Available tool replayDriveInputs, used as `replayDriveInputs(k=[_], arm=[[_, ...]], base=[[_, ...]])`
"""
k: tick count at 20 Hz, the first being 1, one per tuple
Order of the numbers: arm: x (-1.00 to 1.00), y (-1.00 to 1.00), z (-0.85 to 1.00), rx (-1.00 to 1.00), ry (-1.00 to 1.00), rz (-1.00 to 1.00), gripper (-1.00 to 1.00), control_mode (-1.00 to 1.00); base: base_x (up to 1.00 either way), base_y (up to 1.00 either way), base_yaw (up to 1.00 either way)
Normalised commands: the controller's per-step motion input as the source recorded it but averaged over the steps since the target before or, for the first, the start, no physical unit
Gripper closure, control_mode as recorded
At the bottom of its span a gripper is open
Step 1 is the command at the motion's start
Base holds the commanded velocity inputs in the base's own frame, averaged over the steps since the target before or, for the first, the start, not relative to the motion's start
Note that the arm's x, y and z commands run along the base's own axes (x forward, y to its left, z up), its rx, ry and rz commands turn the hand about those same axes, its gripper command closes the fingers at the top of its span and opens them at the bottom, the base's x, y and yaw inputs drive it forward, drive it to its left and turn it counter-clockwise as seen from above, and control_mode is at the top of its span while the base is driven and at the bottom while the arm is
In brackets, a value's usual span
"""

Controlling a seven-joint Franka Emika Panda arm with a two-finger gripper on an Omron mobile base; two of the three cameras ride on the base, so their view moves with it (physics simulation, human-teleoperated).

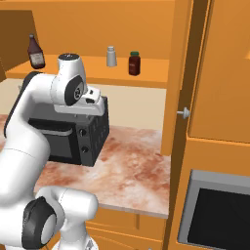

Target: Collect the paprika, ketchup, and shaker from the cabinet and place them next to the stove.

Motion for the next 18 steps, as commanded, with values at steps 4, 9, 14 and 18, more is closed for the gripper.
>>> replayDriveInputs(k=[4,9,14,18], arm=[[-0.10,0.00,0.00,0.00,0.00,0.00,-1.00,-1.00],[-0.40,-0.02,-0.01,-0.03,-0.20,-0.06,-1.00,-1.00],[-0.47,-0.16,0.06,-0.06,-0.35,-0.08,-1.00,-1.00],[-0.24,-0.23,0.29,-0.01,-0.25,-0.15,-1.00,-1.00]], base=[[0.00,0.00,0.00],[0.00,0.00,0.00],[0.00,0.00,0.00],[0.00,0.00,0.00]])
